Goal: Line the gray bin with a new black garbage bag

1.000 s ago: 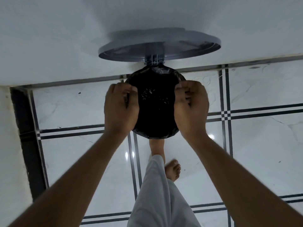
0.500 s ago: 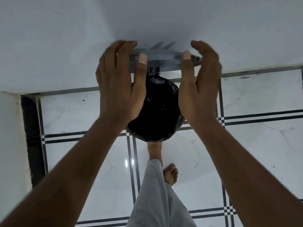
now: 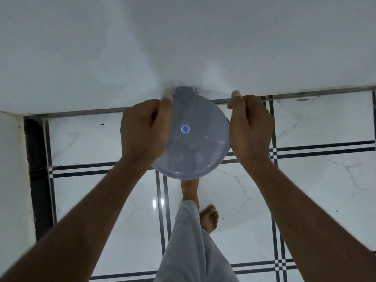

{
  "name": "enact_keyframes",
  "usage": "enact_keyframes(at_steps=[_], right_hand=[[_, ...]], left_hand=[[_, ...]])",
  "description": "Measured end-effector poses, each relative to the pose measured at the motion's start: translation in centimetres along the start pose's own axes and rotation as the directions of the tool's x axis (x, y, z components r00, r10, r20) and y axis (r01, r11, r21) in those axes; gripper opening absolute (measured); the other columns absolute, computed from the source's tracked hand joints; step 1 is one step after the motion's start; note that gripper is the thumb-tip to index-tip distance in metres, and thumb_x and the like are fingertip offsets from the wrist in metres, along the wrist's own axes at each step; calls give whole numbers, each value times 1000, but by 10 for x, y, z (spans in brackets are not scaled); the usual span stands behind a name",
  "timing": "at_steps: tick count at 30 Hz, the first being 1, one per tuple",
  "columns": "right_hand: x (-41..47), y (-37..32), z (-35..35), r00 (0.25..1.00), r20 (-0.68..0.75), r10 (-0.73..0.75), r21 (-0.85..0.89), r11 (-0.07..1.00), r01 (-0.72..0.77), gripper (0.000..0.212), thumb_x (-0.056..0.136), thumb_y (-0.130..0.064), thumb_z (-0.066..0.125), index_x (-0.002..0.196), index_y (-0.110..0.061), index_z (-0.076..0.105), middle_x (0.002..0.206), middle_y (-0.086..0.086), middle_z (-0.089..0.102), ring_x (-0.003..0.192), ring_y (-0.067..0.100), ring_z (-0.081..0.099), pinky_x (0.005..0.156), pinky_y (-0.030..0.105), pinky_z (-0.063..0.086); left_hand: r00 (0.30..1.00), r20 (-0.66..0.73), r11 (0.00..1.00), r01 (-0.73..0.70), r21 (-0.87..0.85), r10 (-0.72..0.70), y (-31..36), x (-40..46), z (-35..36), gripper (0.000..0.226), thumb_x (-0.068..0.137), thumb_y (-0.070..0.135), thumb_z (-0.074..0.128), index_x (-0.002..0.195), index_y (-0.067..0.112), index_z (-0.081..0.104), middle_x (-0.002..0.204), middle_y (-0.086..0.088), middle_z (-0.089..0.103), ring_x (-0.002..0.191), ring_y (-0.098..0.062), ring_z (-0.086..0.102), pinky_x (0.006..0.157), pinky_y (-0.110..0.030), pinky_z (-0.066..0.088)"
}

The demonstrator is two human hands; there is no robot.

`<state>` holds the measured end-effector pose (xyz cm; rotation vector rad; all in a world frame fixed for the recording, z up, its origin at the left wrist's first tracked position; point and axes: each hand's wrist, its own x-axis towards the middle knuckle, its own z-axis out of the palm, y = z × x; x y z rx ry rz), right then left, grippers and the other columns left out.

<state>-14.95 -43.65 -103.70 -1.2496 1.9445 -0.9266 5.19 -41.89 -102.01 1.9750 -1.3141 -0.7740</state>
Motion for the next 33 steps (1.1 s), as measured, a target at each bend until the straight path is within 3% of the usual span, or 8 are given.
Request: enact_keyframes(at_steps=[3, 5, 7, 10, 17, 21, 26, 33], right_hand=[[-8, 20, 12, 994, 103, 21, -54, 998, -15, 24, 105, -28, 66, 81, -24, 68, 74, -14, 70, 74, 3, 64, 77, 31, 55], [-14, 40, 22, 979, 202, -19, -127, 991, 45, 8, 100, -29, 73, 102, -22, 77, 99, -10, 78, 96, 10, 72, 93, 37, 59], [-18, 63, 35, 934, 356, -28, -289, 947, 138, 44, 95, -42, 77, 133, -20, 72, 137, 2, 73, 127, 28, 67, 107, 42, 54], [-25, 91, 53, 869, 494, 22, -472, 846, 247, 88, 88, -64, 77, 162, -23, 51, 171, 14, 45, 155, 42, 45, 121, 56, 48], [-26, 105, 59, 884, 466, 40, -595, 753, 280, 94, 83, -60, 89, 163, -30, 49, 172, 9, 43, 153, 39, 43, 103, 57, 60], [-24, 110, 57, 889, 459, -5, -592, 744, 310, 96, 79, -63, 91, 161, -29, 54, 165, 8, 52, 145, 38, 52, 95, 55, 63], [-25, 114, 52, 850, 526, -18, -566, 739, 366, 92, 88, -67, 81, 165, -27, 49, 171, 12, 48, 151, 42, 50, 106, 56, 58], [-31, 74, -8, 859, 485, 165, -276, 961, -28, 55, 108, -44, 63, 160, -31, 53, 155, 2, 65, 139, 29, 64, 113, 39, 52]], left_hand=[[990, 139, 974, -22, 227, -10, -23, -6, 14, 36, 105, 41, 61, 74, 22, 60, 72, 8, 62, 68, -15, 57, 69, -37, 49], [963, 266, 939, -42, 341, -54, -41, -13, 28, 26, 100, 41, 68, 117, 22, 70, 119, 1, 71, 107, -23, 66, 96, -43, 54], [924, 370, 891, -83, 447, -99, -58, -18, 43, 64, 94, 45, 75, 150, 22, 54, 155, -7, 53, 140, -35, 52, 111, -54, 47], [890, 446, 859, -152, 488, -96, -80, -16, 62, 100, 86, 55, 81, 167, 26, 31, 176, -14, 26, 161, -42, 27, 125, -61, 33], [871, 480, 845, -177, 504, -104, -94, -23, 81, 110, 85, 36, 90, 171, 19, 25, 178, -18, 18, 165, -44, 15, 132, -56, 24], [890, 454, 850, -206, 484, -43, -93, -21, 83, 105, 80, 30, 95, 166, 11, 38, 172, -23, 33, 162, -45, 26, 130, -59, 27], [855, 501, 830, -183, 527, -130, -101, -24, 90, 112, 85, 41, 88, 171, 21, 19, 179, -19, 15, 165, -45, 10, 129, -66, 24], [916, 384, 920, -50, 388, -112, -40, -60, 45, 73, 98, 38, 72, 162, 20, 42, 163, -11, 48, 146, -37, 51, 115, -54, 48]])
